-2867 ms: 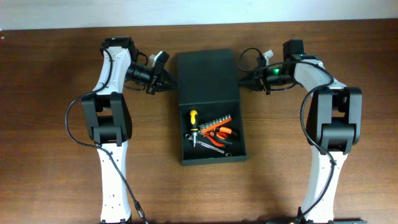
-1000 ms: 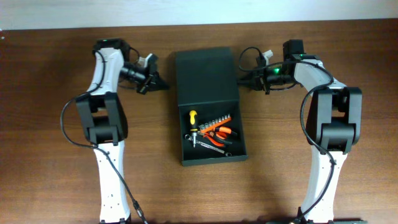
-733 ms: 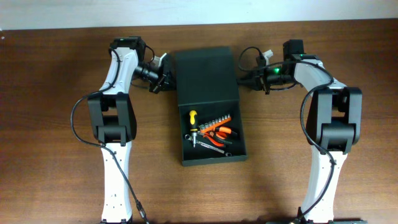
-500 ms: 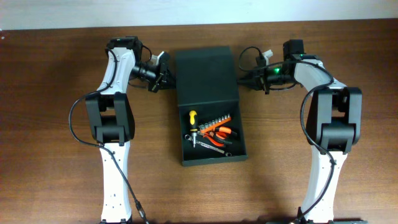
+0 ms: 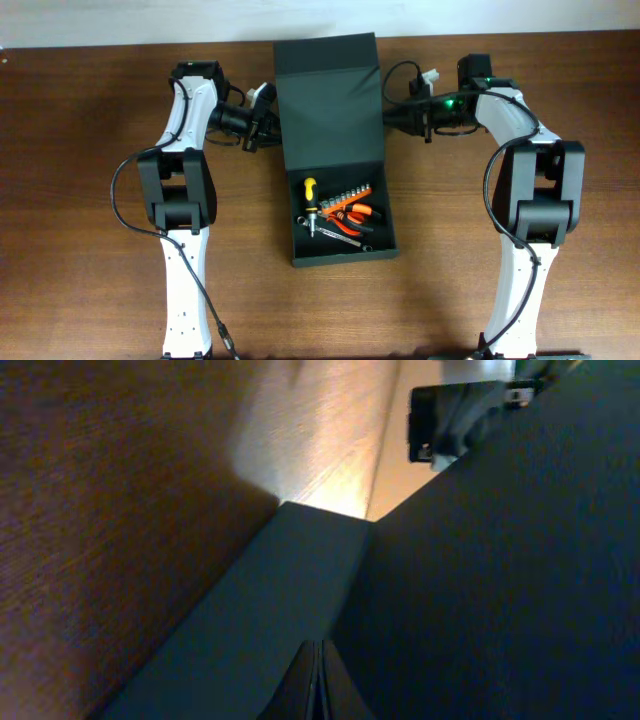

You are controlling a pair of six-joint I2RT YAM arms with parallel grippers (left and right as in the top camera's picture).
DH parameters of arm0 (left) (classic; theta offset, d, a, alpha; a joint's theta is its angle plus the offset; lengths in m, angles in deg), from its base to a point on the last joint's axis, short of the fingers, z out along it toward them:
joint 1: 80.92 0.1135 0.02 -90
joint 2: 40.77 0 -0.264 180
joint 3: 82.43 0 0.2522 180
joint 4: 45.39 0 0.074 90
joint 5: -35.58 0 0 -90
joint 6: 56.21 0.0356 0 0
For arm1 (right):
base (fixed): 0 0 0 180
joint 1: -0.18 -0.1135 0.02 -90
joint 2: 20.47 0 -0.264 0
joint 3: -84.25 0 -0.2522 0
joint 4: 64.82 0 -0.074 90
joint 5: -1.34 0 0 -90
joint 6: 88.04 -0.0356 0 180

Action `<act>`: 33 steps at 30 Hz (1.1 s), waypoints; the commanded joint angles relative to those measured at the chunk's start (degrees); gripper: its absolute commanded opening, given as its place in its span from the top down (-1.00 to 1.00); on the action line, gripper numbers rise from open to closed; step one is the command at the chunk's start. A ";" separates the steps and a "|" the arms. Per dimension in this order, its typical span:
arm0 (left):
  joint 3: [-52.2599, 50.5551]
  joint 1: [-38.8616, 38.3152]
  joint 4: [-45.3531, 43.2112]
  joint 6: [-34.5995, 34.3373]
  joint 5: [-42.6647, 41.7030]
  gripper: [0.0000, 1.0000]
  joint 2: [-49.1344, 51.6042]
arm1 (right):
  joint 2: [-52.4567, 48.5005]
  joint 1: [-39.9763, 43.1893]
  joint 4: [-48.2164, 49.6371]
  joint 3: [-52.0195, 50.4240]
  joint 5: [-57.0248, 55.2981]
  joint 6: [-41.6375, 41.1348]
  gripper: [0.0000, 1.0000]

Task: Pack container
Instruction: 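Swing the lid down over the box with both grippers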

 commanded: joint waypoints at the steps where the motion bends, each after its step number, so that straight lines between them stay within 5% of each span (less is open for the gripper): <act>1: -0.26 0.02 0.24 2.80 -3.61 0.96 -2.29 | 3.67 -0.22 -1.90 1.20 3.45 0.98 0.92; 11: -0.26 -0.17 0.24 1.29 -0.81 0.96 -13.53 | 9.22 -0.33 -7.82 1.20 3.30 3.54 0.93; 27: -0.35 -10.19 0.22 -5.27 6.21 0.97 -29.16 | 18.86 -0.33 -50.31 1.20 -4.74 40.15 0.92; 33: -0.35 -14.62 0.22 -5.66 10.38 0.97 -33.38 | 25.27 -0.09 -51.04 1.20 -7.82 40.65 0.92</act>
